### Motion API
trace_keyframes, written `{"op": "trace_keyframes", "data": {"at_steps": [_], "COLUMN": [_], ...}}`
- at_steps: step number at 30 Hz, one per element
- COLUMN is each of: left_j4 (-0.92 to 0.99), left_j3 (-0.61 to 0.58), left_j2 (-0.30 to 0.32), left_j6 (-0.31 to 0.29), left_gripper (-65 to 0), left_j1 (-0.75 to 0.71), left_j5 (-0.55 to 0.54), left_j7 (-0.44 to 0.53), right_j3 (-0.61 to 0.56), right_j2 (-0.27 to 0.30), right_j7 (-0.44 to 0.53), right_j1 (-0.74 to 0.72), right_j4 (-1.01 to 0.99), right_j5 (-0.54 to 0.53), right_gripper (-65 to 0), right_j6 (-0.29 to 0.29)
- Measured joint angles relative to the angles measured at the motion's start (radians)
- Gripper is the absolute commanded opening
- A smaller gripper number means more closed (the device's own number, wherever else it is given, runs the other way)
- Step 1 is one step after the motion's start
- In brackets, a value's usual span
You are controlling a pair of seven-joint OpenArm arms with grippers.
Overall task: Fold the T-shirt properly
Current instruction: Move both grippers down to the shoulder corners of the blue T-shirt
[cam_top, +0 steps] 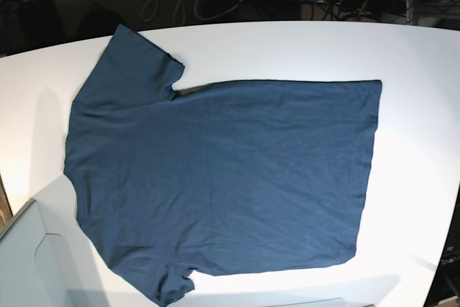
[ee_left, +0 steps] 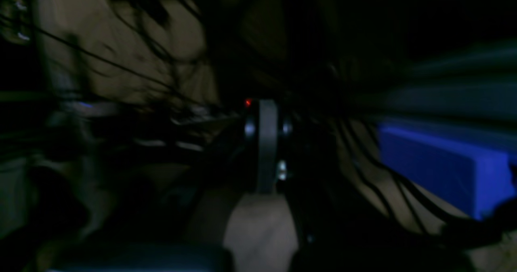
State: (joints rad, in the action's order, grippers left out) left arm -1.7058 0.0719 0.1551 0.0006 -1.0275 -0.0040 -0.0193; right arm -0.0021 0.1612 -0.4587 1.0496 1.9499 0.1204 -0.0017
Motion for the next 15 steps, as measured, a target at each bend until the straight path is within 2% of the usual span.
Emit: {"op": "trace_keyframes", "data": {"at_steps": [3,6,8,11,15], "left_j4": [-0.079,-0.135,-0.161,-0.197,-0.271], "left_j3": [0.024,0.053,0.062,0.061,0.079], "left_j2": [0.005,0.000,0.003,0.001,0.000], "left_j6": [0.002,-0.003,0.001,-0.001,-0.005], "left_gripper": [-64.2,-55.0,-52.1,-52.1,-51.7], "left_j1": [-0.023,-0.028,-0.028,-0.026,-0.019], "left_j5": [-0.001,0.000,0.000,-0.007,-0.150], "left_j7": [-0.004,-0.008,-0.007,-0.011,-0.010], "right_j3": [0.000,0.000,0.000,0.000,-0.001], "right_j2": [0.000,0.000,0.000,0.001,-0.005], "right_j7": [-0.019,-0.006,-0.010,-0.010,-0.018], "right_j1": [0.022,0.026,0.016,-0.022,-0.055], "right_j4": [0.095,0.154,0.156,0.152,0.154], "right_j5": [0.056,0.062,0.061,0.063,0.063], "right_gripper": [-46.6,-38.1,-35.3,-33.2,-33.1], "right_j6": [0.000,0.000,0.001,0.001,0.000]}}
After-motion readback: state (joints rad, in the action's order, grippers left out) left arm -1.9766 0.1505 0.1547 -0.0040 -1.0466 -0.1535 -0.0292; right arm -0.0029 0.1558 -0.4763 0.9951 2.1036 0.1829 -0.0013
